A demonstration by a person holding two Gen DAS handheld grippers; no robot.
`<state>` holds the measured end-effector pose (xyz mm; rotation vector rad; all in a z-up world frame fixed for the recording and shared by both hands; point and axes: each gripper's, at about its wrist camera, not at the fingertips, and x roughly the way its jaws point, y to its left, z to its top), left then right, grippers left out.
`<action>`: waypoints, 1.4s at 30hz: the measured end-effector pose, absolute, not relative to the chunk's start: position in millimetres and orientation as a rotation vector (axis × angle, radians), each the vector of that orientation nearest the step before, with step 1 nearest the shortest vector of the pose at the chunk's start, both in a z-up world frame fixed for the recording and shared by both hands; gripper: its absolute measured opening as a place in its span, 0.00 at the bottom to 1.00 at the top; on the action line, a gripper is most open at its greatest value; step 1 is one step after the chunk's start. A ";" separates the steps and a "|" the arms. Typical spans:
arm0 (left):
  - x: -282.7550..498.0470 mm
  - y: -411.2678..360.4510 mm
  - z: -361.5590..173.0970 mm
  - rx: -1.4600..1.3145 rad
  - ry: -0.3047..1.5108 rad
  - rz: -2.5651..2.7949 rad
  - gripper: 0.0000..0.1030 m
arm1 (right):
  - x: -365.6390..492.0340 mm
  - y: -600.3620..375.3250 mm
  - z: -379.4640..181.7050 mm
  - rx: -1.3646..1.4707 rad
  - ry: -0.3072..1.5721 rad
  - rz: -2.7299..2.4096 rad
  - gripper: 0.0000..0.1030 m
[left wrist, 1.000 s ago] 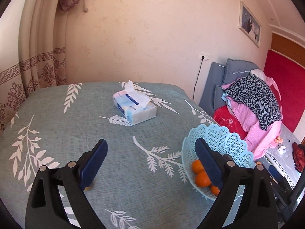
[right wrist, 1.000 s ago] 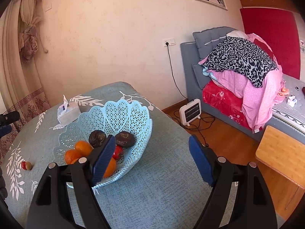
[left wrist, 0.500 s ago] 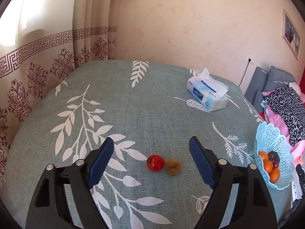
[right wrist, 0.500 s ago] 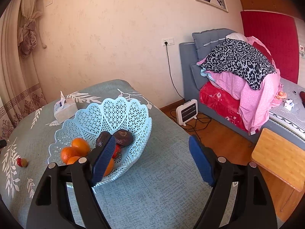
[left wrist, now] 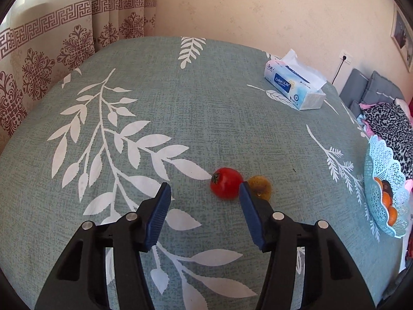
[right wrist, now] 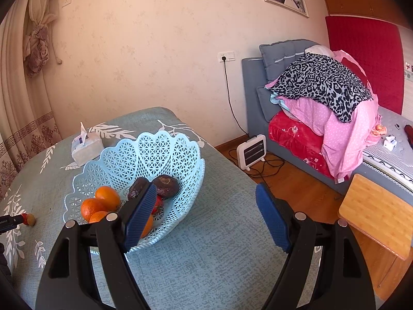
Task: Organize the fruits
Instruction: 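Move the left gripper back and grasp the remaining red tomato, then grasp the small golden kiwi with the right gripper while the left holds the tomato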
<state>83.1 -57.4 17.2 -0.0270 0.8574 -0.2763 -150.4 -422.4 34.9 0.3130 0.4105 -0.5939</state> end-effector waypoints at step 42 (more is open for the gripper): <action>57.6 -32.7 64.2 0.025 0.587 -0.181 0.28 | -53.6 -264.0 42.9 0.078 0.644 -0.018 0.78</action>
